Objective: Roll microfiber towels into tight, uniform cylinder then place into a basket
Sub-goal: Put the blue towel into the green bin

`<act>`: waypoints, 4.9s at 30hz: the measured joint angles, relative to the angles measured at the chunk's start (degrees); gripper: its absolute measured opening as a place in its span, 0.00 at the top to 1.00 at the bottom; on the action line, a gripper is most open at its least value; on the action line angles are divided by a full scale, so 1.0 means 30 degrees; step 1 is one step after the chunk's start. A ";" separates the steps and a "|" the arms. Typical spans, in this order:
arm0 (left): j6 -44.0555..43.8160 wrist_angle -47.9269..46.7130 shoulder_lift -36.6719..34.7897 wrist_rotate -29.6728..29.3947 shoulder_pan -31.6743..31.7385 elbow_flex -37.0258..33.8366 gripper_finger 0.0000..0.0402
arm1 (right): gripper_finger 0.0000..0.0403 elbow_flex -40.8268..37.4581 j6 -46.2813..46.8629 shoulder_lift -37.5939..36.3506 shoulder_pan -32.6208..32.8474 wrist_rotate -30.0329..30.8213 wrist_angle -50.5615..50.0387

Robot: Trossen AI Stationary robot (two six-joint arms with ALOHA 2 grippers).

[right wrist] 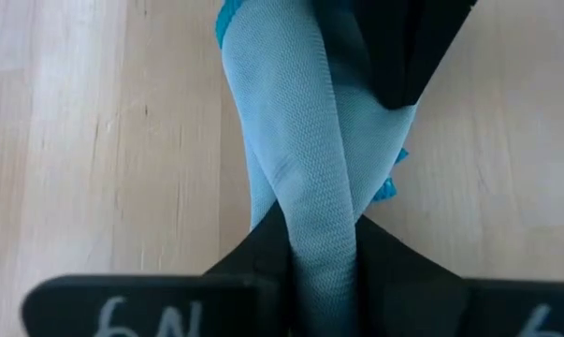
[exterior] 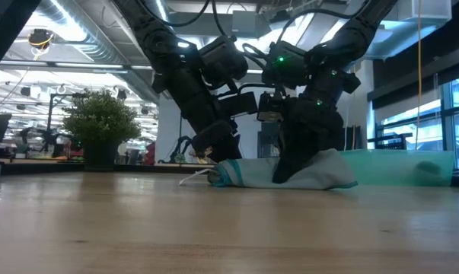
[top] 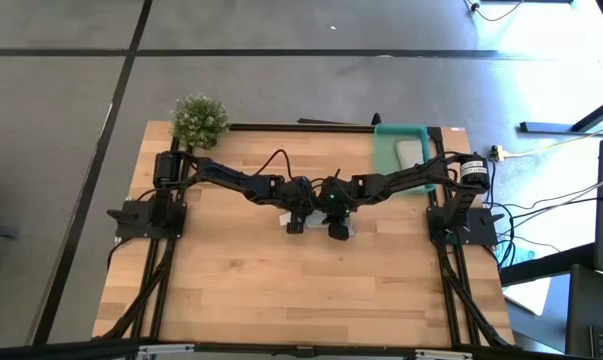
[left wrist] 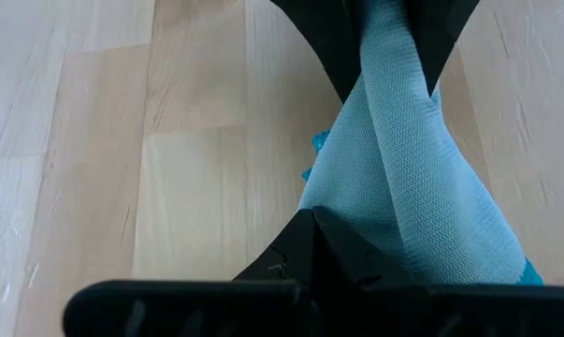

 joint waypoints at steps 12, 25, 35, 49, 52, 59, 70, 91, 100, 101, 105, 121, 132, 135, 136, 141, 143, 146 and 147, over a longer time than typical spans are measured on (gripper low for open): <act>-0.1696 -0.0016 0.0000 -0.0056 -0.0144 0.0000 1.00 | 0.86 -0.0001 0.0007 0.0000 0.0000 0.0071 0.0000; -0.1541 -0.0180 0.0000 -0.0080 -0.0144 0.0015 1.00 | 0.86 -0.0007 -0.0002 0.0000 0.0002 0.0122 0.0036; -0.1686 -0.0097 -0.0015 -0.0432 -0.0144 0.0015 0.84 | 0.86 -0.0015 0.0007 0.0000 0.0007 0.0013 0.0153; -0.0496 -0.3983 -0.4019 -0.0976 0.0162 0.0015 0.82 | 0.86 0.0007 0.0015 0.0073 -0.0060 -0.0025 0.0270; -0.0583 -0.5718 -0.5060 -0.0954 0.0162 0.0017 0.81 | 0.86 0.0007 -0.0039 0.0087 -0.0297 -0.0187 0.0257; -0.1793 -0.9393 -0.8112 -0.0972 0.0118 0.0014 0.81 | 0.86 -0.0038 0.0836 -0.0483 -0.0786 -0.0062 0.0033; -0.2463 -1.1209 -1.2334 -0.1561 0.0118 0.0000 0.81 | 0.86 -0.0109 0.3069 -0.3491 -0.2017 0.2340 -0.2575; -0.2397 -1.0695 -1.2983 -0.1574 0.0118 -0.0007 0.81 | 0.86 -0.0022 0.9927 -1.1055 -0.6752 1.3694 -1.1920; -0.2404 -1.0010 -1.2983 -0.1570 0.0118 -0.0007 0.81 | 0.86 -0.0778 0.9362 -1.0697 -1.1305 1.3717 -1.1709; -0.2412 -1.0003 -1.2983 -0.1571 0.0118 -0.0007 0.81 | 0.86 -0.1183 0.9346 -1.0663 -1.1626 1.3191 -1.1191; -0.2412 -0.9856 -1.2983 -0.1572 0.0118 -0.0007 0.81 | 0.86 -0.3198 0.9104 -1.0544 -1.2377 1.0891 -0.8012; -0.2412 -0.9194 -1.2976 -0.1573 0.0118 -0.0007 0.81 | 0.86 -0.5661 0.9428 -0.8554 -1.2502 0.9117 -0.4498; -0.2419 -0.9209 -1.2976 -0.1573 0.0118 -0.0007 0.81 | 0.65 -0.5661 0.9418 -0.8502 -1.2502 0.8501 -0.4532; -0.2419 -0.9212 -1.2976 -0.1570 0.0118 -0.0007 0.81 | 0.60 -0.5654 0.9405 -0.8502 -1.2502 0.8501 -0.4524; -0.2419 -0.9216 -1.2976 -0.1571 0.0118 -0.0007 0.81 | 0.58 -0.5654 0.9398 -0.8502 -1.2502 0.8501 -0.4517; -0.2419 -0.9216 -1.2976 -0.1572 0.0118 -0.0007 0.81 | 0.46 -0.5650 0.9362 -0.8502 -1.2502 0.8493 -0.4515; -0.2419 -0.9218 -1.2976 -0.1571 0.0118 -0.0007 0.81 | 0.43 -0.5409 0.9435 -0.8502 -1.2502 0.8471 -0.4931; -0.2426 -0.9224 -1.2976 -0.1571 0.0118 -0.0007 0.81 | 0.39 -0.4505 0.9432 -0.8502 -1.2502 0.8456 -0.6294; -0.2427 -0.9224 -1.2976 -0.1570 0.0119 -0.0007 0.81 | 0.38 -0.4145 0.9435 -0.8502 -1.2502 0.8463 -0.6933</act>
